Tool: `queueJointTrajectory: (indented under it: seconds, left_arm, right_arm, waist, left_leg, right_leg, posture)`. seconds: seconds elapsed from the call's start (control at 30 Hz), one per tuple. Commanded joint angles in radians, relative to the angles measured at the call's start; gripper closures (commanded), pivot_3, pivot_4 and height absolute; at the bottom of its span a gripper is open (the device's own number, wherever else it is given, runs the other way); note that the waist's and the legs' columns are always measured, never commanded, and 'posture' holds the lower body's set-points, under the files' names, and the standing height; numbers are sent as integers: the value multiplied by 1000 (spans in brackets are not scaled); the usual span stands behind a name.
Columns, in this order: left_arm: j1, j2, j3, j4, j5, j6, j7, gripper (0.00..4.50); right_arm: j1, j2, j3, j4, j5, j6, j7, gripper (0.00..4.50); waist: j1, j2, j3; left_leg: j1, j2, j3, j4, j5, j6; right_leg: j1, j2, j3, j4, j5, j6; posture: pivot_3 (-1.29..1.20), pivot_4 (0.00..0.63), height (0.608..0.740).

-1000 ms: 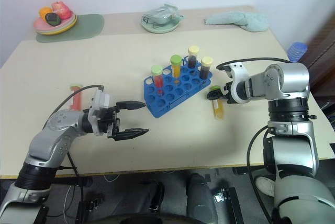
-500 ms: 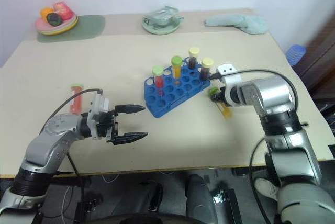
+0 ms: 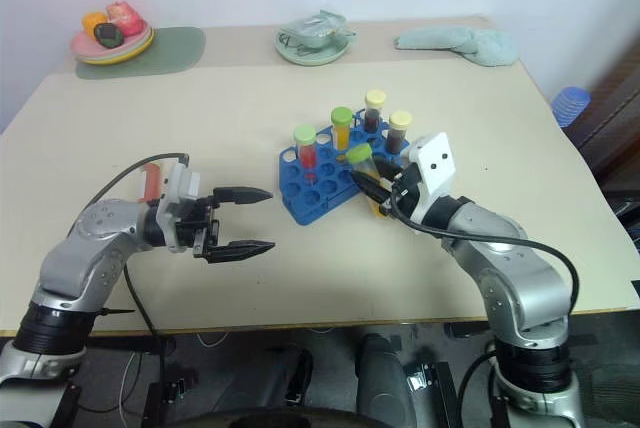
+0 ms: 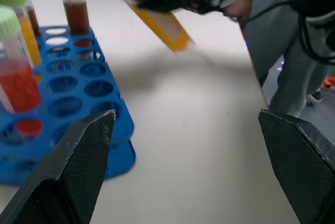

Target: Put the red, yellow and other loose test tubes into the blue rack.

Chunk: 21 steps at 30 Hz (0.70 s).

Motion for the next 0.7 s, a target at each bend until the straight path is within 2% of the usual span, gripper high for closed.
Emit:
queueJointTrajectory:
  seconds: [0.03, 0.1, 0.2, 0.37, 0.53, 0.7]
  left_arm:
    - [-16, 12, 1, -6, -11, 8, -13, 0]
    - [-14, 15, 7, -12, -16, 16, -12, 0]
    - [-3, 29, 19, -27, -22, 30, -11, 0]
    - [4, 32, 47, -55, -39, 44, 23, 0]
    - [44, 25, 62, -103, -55, 58, 71, 0]
    - [67, -20, 84, -120, -35, 35, 167, 0]
  right_arm:
    - [-41, 55, 38, 64, -67, -179, -16, 3077]
    - [-72, 102, 43, 146, -87, -258, -30, 3077]
    - [-157, 196, 51, 360, -139, -478, -36, 3077]
    - [-227, 254, 56, 619, -188, -728, 3, 3077]
    - [-272, 282, 38, 786, -176, -861, 27, 3077]
    - [-296, 295, 28, 896, -172, -943, 46, 3077]
  waist:
    - [0, 0, 0]
    - [0, 0, 0]
    - [-6, 0, 0]
    - [-18, 0, 0]
    - [-24, 1, 1]
    - [-24, 1, 1]
  left_leg:
    - [0, 0, 0, 0, 0, 0]
    - [0, 0, 0, 0, 0, 0]
    - [0, 0, 1, 0, 0, 0]
    - [0, 0, 2, -1, 1, -1]
    - [0, 0, 3, -1, 1, -1]
    - [0, 1, 3, -1, 1, -2]
  right_leg:
    - [0, 0, 0, 0, 0, 0]
    - [-1, 1, 0, 1, 0, 0]
    - [-1, 1, 0, 1, 0, 0]
    - [-4, 1, 0, 3, 0, 0]
    - [-4, 1, 0, 3, 0, -1]
    - [-4, 2, 0, 4, 1, -1]
  posture:
    - [0, 150, 740]
    - [0, 150, 740]
    - [0, 150, 740]
    - [0, 150, 740]
    - [0, 150, 740]
    - [0, 150, 740]
